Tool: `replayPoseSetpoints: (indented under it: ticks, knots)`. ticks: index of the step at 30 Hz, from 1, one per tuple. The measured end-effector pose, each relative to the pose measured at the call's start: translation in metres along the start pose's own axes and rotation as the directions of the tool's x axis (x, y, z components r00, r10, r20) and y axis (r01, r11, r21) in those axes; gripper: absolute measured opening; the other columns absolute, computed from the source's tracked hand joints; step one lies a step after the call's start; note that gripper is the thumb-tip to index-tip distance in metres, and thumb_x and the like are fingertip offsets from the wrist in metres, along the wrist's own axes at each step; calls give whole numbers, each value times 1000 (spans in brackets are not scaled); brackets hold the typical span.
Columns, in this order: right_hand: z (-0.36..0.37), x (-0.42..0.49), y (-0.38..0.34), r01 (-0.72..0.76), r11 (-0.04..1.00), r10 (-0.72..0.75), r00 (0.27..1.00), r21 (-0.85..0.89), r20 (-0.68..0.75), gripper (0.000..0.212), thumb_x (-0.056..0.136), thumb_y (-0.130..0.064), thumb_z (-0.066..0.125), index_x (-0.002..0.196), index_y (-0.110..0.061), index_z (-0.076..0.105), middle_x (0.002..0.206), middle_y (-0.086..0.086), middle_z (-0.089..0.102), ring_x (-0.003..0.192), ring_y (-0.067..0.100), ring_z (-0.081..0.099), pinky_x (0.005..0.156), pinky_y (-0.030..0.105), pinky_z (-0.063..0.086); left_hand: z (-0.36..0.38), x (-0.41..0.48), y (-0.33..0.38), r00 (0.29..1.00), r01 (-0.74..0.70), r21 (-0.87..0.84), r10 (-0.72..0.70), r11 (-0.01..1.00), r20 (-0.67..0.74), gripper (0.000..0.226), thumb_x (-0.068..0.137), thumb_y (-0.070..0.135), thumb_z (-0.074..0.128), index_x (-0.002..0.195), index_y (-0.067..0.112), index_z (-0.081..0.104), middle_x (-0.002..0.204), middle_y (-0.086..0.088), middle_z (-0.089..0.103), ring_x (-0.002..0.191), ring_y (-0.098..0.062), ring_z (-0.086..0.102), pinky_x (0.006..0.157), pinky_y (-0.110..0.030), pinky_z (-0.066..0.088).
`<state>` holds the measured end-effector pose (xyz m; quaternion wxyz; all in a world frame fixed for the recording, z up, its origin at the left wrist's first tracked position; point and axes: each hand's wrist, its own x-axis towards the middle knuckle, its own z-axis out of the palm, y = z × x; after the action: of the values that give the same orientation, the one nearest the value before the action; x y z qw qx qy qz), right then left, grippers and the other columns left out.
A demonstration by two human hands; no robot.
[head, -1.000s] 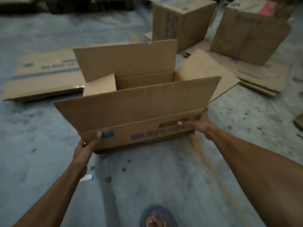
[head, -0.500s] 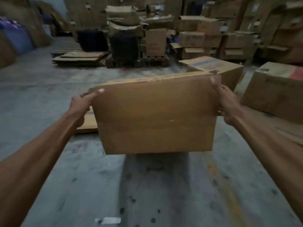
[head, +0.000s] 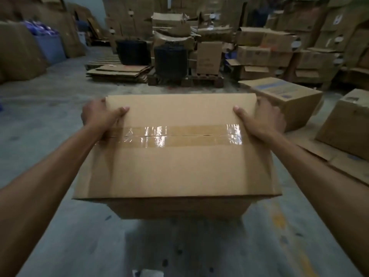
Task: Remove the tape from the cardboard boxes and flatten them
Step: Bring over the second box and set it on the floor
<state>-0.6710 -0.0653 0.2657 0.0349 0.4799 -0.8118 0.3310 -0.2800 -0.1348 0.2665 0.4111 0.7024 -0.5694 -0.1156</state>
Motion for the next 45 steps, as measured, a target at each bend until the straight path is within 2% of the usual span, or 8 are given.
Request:
replayPoseSetpoints:
  ticks: [8,15,21,26,30,34,42,45]
  knots:
    - [92,-10,4,29,988,-13,995,-151,103,74,85,-74,51,116,-8,65,117,23,64,108,41,60,76,40,45,47,34,-78,982,63,269,-108,961,155,56,75,62,73,71,10,55,104,-24,68,101,-40,61,74,-37,42]
    - [141,4,-2,-39,985,52,996,-168,73,47,96,-45,54,114,-4,68,118,25,65,111,42,61,88,42,49,106,43,-98,976,-75,520,-44,851,213,75,86,73,43,124,9,59,127,-27,57,119,-44,50,99,-44,39]
    - [146,13,2,64,968,-10,975,-241,222,87,77,-86,43,106,-8,66,112,20,65,104,38,60,82,43,46,111,39,-88,941,-70,532,-122,843,317,85,90,74,32,151,15,29,153,-32,24,142,-45,22,114,-52,22]
    - [155,1,-14,112,949,21,910,-296,413,81,92,-72,30,153,-19,29,163,22,9,147,45,16,115,59,22,121,-11,-59,918,-95,584,-156,806,365,65,99,59,15,157,32,6,163,-23,-7,148,-47,-7,116,-65,-4]
    - [154,-6,-23,140,938,20,893,-317,450,67,98,-62,25,155,-26,22,165,21,2,150,45,-5,113,69,-5,130,-75,-31,876,-263,533,-32,804,481,60,101,54,11,157,36,1,164,-17,-11,148,-45,-12,115,-65,-8]
    - [149,-21,-35,152,939,19,874,-310,485,66,100,-55,25,157,-23,19,166,15,2,150,44,-4,114,71,-5,121,-88,-30,840,-365,500,46,785,540,58,100,56,10,155,41,2,166,-7,-6,150,-40,-7,116,-64,-4]
    - [125,-169,-69,547,834,-429,728,-74,535,62,102,-49,23,156,-19,22,165,15,12,151,42,5,121,57,5,86,-53,-67,740,-583,387,271,714,615,55,105,43,24,157,26,18,165,1,12,151,-23,16,120,-41,18]
    - [118,-238,-55,808,589,-767,546,31,336,61,100,-40,34,155,-15,28,164,18,17,151,40,10,120,57,14,87,-57,-77,725,-609,340,329,717,605,54,106,41,22,157,23,18,165,-1,12,152,-23,14,121,-40,14]
